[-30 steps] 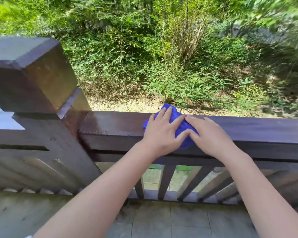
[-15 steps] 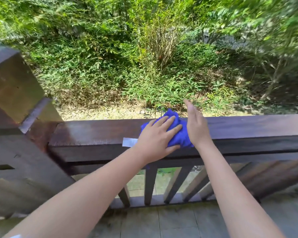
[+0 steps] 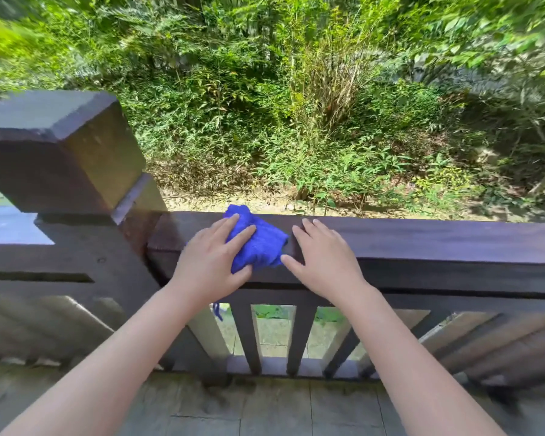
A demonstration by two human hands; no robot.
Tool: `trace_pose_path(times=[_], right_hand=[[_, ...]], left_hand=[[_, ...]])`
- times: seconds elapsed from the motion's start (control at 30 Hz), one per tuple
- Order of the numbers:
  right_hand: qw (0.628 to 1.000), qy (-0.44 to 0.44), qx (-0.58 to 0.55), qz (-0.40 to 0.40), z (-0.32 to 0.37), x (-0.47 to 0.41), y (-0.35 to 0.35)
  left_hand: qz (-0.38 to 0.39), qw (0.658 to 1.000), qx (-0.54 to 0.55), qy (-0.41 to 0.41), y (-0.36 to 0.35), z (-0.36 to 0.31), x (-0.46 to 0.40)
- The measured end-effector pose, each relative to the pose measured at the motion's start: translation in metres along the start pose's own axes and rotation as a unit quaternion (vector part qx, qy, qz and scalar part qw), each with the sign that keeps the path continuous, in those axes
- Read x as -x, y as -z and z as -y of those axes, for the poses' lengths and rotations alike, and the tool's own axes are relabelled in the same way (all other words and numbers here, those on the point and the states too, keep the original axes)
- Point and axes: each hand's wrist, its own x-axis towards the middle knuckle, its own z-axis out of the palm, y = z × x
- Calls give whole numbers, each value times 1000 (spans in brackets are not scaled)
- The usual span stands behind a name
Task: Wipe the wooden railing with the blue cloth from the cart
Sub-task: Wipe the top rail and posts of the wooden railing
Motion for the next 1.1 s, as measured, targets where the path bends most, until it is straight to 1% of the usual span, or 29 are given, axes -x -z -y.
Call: trace_pose_path(times=[0.13, 0.27, 0.33, 0.4, 0.47, 0.57, 0.67, 0.77, 0.87, 0.93, 1.0, 1.1], right_hand=[[999, -10, 25, 30, 8, -1, 11], [999, -23, 34, 21, 24, 3, 18], [1000, -7, 19, 10, 41, 6, 21], [999, 22, -35, 2, 62, 8, 20], [990, 48, -129, 1, 86, 11, 19], [969, 90, -231, -5, 124, 12, 21], [952, 150, -266, 13, 167, 8, 22], [936, 197, -290, 33, 212, 4, 20], [921, 258, -284, 71, 255, 2, 12], [914, 274, -285, 89, 283, 0, 7], [917, 268, -284, 83, 311, -7, 1], [922, 237, -295, 79, 357, -21, -6]], left_hand=[[25, 1000, -16, -2, 4, 3, 6], [52, 998, -25, -2, 12, 6, 17], [58, 998, -2, 3, 18, 8, 27], [58, 996, 65, 32, 26, 11, 40], [34, 979, 181, 85, 35, 18, 59], [-19, 932, 320, 168, 54, 34, 94], [-29, 902, 369, 223, 73, 60, 130], [-20, 887, 380, 263, 92, 89, 160], [-7, 904, 328, 274, 105, 127, 184], [-3, 918, 296, 265, 113, 157, 194], [-1, 928, 270, 255, 120, 192, 200], [26, 950, 213, 228, 132, 245, 204]])
